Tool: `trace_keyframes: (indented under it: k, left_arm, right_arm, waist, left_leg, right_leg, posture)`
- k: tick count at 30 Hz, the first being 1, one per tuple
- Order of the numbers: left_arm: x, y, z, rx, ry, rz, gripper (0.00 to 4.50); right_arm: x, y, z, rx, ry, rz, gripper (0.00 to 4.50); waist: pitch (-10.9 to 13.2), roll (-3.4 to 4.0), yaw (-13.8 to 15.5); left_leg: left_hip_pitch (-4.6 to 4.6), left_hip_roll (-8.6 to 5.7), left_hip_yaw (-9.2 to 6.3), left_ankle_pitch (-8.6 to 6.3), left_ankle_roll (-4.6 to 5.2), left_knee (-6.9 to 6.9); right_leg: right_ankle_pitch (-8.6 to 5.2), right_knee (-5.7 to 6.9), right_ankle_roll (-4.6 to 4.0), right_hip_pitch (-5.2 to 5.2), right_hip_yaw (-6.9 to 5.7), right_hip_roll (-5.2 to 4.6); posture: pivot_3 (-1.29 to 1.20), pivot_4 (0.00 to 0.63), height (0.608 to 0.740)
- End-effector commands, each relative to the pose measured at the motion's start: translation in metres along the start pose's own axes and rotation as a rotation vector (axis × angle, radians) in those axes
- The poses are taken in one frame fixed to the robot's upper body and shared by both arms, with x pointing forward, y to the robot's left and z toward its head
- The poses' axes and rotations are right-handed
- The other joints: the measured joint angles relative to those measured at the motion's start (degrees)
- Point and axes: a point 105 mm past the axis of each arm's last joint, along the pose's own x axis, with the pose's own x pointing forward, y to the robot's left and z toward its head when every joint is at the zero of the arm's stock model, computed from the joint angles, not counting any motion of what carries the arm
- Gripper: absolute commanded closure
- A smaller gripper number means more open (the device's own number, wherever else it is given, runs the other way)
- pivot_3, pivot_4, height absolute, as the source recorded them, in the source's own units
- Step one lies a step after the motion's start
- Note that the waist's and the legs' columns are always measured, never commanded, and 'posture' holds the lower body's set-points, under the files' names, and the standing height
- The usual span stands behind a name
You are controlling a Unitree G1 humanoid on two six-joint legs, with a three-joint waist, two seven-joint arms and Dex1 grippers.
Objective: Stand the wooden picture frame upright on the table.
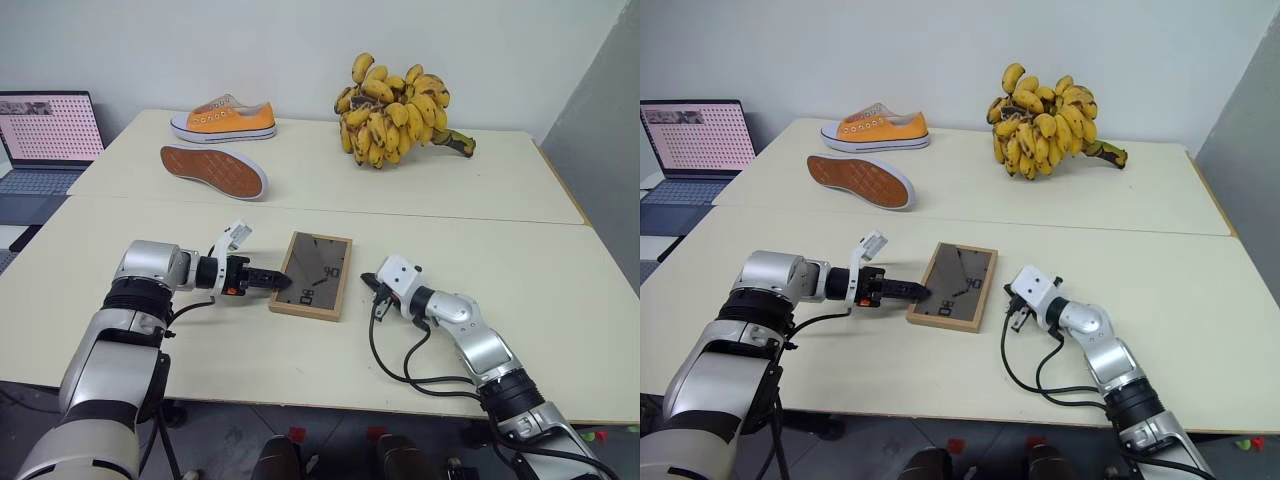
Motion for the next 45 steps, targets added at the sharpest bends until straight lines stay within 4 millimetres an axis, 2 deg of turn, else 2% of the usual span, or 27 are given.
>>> trace_keyframes:
  k: [1,6,17,22,30,36,45]
  left_arm:
    - [0.007,-0.012,0.009,0.022,-0.019,-0.053,2.03]
    - [0.009,-0.013,0.009,0.013,-0.029,-0.065,2.03]
    - [0.009,-0.015,0.016,-0.035,-0.095,-0.092,2.03]
    - [0.011,-0.028,0.025,-0.105,-0.145,-0.166,2.03]
    - [0.019,-0.046,0.029,-0.126,-0.169,-0.234,2.03]
    - [0.015,-0.04,0.028,-0.125,-0.175,-0.194,2.03]
    - [-0.01,-0.022,0.029,-0.112,-0.215,-0.096,2.03]
  right_arm:
    - [0.011,0.001,0.023,-0.029,-0.061,0.007,4.5]
    - [0.023,0.01,0.037,-0.014,-0.095,0.037,4.5]
    - [0.028,0.014,0.038,0.026,-0.1,0.031,4.5]
    - [0.031,0.014,0.042,0.034,-0.108,0.024,4.5]
    - [0.034,0.012,0.044,0.031,-0.113,0.02,4.5]
    - [0.034,0.007,0.045,0.029,-0.114,0.008,4.5]
    - [0.033,-0.002,0.038,0.014,-0.092,-0.03,4.5]
  waist:
    - [0.0,0.0,0.0]
    - [0.0,0.01,-0.1]
    - [0.0,0.01,-0.4]
    - [0.0,0.02,-0.5]
    - [0.0,0.03,-0.5]
    - [0.0,0.03,-0.5]
    - [0.0,0.03,-0.6]
  left_leg:
    - [0.0,0.0,-0.01,0.0,0.0,0.0]
    - [0.0,0.01,-0.04,0.0,0.0,0.01]
    - [0.0,0.01,-0.07,0.0,0.0,0.01]
    - [0.0,0.01,-0.08,0.0,0.0,0.01]
    - [-0.03,0.01,-0.13,0.0,-0.01,0.02]
    - [-0.03,0.02,-0.15,0.01,-0.01,0.02]
    - [-0.03,0.01,-0.15,0.01,-0.02,0.02]
  right_leg:
    - [0.0,0.0,0.0,0.0,-0.01,0.0]
    - [0.0,0.04,0.0,-0.01,-0.03,0.01]
    - [0.0,0.07,0.0,-0.01,-0.06,0.01]
    - [0.0,0.09,-0.01,-0.02,-0.07,0.01]
    - [0.0,0.12,0.0,-0.02,-0.11,0.0]
    - [0.0,0.13,-0.01,-0.03,-0.13,0.0]
    - [0.0,0.14,-0.01,-0.04,-0.14,0.0]
  posture:
    - [0.0,0.15,0.74]
    - [0.0,0.15,0.74]
    - [0.0,0.15,0.74]
    - [0.0,0.15,0.74]
    - [0.0,0.15,0.74]
    - [0.0,0.15,0.74]
    - [0.0,0.15,0.74]
